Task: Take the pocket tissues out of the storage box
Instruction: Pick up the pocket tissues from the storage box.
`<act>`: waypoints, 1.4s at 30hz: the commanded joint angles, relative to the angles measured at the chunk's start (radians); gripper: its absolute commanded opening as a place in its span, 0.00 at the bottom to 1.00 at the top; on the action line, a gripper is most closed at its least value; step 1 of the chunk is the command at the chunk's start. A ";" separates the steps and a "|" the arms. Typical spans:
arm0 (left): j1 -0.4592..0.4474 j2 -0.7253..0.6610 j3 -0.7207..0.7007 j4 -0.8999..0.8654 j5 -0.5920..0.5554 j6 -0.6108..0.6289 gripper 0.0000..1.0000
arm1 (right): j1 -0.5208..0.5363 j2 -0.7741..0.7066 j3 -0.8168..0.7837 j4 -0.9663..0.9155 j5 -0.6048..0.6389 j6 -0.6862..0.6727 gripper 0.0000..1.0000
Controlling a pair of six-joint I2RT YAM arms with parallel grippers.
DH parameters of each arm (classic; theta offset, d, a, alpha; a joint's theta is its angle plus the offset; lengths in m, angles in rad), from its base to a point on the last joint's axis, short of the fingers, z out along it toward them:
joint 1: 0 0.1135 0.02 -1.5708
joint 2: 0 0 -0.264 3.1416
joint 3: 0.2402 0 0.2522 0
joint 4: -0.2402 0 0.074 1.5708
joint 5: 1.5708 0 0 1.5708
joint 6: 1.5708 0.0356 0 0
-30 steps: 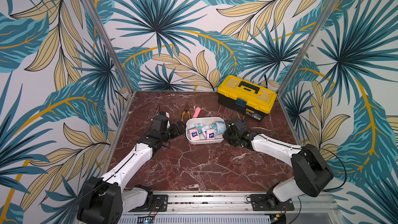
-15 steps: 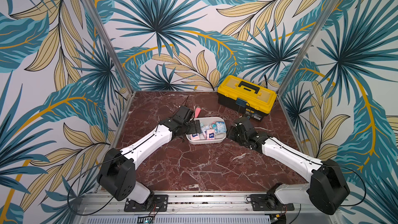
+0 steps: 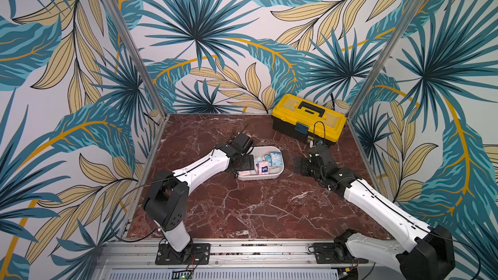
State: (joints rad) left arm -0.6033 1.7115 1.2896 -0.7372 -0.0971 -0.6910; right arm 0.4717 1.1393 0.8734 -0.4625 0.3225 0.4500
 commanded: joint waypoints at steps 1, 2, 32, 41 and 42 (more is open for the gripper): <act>-0.003 0.023 0.059 -0.009 -0.008 -0.028 0.86 | -0.006 -0.016 -0.003 -0.049 0.036 -0.046 0.99; -0.003 0.030 0.061 -0.003 -0.003 -0.029 0.84 | -0.007 -0.016 -0.004 -0.051 0.038 -0.045 0.99; -0.003 0.216 0.158 -0.015 -0.030 0.000 0.65 | -0.015 0.015 -0.001 -0.053 0.043 -0.030 0.99; -0.004 0.183 0.166 -0.026 -0.020 0.036 0.54 | -0.015 0.007 -0.013 -0.053 0.057 -0.018 0.99; -0.004 0.173 0.166 -0.027 -0.018 0.040 0.53 | -0.015 0.007 -0.013 -0.053 0.059 -0.016 0.99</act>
State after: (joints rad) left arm -0.6037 1.9282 1.4132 -0.7456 -0.1127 -0.6754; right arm 0.4595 1.1469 0.8734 -0.4995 0.3630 0.4187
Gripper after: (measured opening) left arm 0.536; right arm 0.992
